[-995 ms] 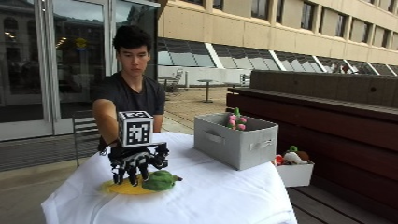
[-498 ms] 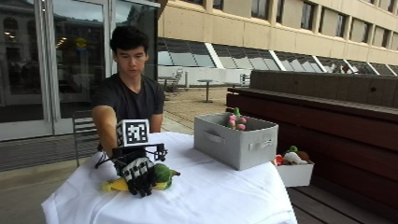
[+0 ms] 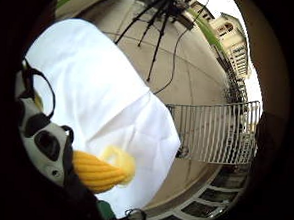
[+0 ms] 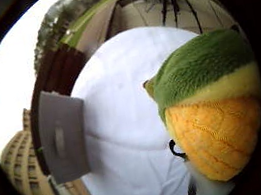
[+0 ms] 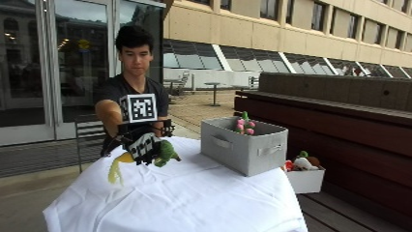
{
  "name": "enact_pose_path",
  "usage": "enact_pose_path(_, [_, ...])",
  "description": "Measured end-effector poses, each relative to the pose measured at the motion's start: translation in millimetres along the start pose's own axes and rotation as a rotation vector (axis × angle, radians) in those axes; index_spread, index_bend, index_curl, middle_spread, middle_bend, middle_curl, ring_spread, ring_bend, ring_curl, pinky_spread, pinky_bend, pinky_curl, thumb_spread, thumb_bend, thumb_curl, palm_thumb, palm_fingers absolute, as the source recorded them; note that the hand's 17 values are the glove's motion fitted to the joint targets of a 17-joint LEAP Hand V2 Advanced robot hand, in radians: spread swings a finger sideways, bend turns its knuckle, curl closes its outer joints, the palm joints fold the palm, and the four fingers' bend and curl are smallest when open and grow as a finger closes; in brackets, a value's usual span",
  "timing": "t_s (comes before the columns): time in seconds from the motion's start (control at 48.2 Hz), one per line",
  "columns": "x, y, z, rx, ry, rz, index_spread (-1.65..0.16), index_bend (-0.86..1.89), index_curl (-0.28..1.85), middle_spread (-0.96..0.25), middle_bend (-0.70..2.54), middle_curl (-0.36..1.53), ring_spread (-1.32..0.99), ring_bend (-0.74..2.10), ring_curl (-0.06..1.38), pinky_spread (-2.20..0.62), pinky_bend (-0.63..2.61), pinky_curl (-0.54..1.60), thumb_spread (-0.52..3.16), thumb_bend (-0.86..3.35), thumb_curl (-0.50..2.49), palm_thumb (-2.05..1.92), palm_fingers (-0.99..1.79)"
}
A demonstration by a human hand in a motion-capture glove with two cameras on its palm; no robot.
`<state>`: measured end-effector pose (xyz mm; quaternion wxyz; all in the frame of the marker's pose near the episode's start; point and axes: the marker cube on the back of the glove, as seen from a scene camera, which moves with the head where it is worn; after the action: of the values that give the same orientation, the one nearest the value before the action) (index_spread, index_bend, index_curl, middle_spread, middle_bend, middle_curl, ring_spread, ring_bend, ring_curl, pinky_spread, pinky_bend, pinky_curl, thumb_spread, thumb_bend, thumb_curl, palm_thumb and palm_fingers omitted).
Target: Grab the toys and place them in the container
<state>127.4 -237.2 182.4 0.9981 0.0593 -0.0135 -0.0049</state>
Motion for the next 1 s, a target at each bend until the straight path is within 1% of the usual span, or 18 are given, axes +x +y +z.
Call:
enact_pose_path(0.166, [-42, -5, -102, 0.089, 0.015, -0.021, -0.19, 0.65, 0.45, -0.26, 1.15, 0.66, -0.32, 1.41, 0.51, -0.45, 0.93, 0.41, 0.47, 0.13, 0.60, 0.75, 1.18])
enact_pose_path(0.27, [-74, -7, -153, 0.140, 0.005, -0.048, -0.21, 0.59, 0.47, -0.27, 1.17, 0.67, -0.33, 1.43, 0.51, -0.45, 0.95, 0.43, 0.51, 0.13, 0.64, 0.74, 1.17])
enact_pose_path(0.415, [-131, 6, -214, 0.211, -0.017, -0.072, -0.23, 0.55, 0.50, -0.27, 1.18, 0.68, -0.33, 1.44, 0.52, -0.45, 0.96, 0.44, 0.55, 0.12, 0.68, 0.72, 1.16])
enact_pose_path(0.539, [-210, 21, -261, 0.275, -0.045, -0.123, -0.25, 0.51, 0.54, -0.27, 1.19, 0.68, -0.32, 1.44, 0.52, -0.45, 0.96, 0.44, 0.58, 0.12, 0.73, 0.72, 1.16])
enact_pose_path(0.663, [-280, 33, -277, 0.303, -0.036, -0.181, -0.27, 0.48, 0.59, -0.28, 1.19, 0.68, -0.33, 1.44, 0.51, -0.45, 0.96, 0.44, 0.61, 0.11, 0.76, 0.71, 1.16])
enact_pose_path(0.746, [-335, 45, -277, 0.299, -0.015, -0.225, -0.28, 0.46, 0.63, -0.28, 1.19, 0.68, -0.33, 1.44, 0.51, -0.45, 0.95, 0.44, 0.62, 0.10, 0.79, 0.71, 1.16])
enact_pose_path(0.892, [-404, 63, -257, 0.257, -0.033, -0.256, -0.29, 0.42, 0.69, -0.28, 1.18, 0.68, -0.33, 1.44, 0.51, -0.45, 0.95, 0.44, 0.64, 0.08, 0.82, 0.69, 1.15])
enact_pose_path(0.995, [-428, 65, -234, 0.184, -0.025, -0.211, -0.30, 0.37, 0.74, -0.28, 1.17, 0.68, -0.33, 1.44, 0.51, -0.45, 0.94, 0.44, 0.65, 0.06, 0.84, 0.68, 1.15])
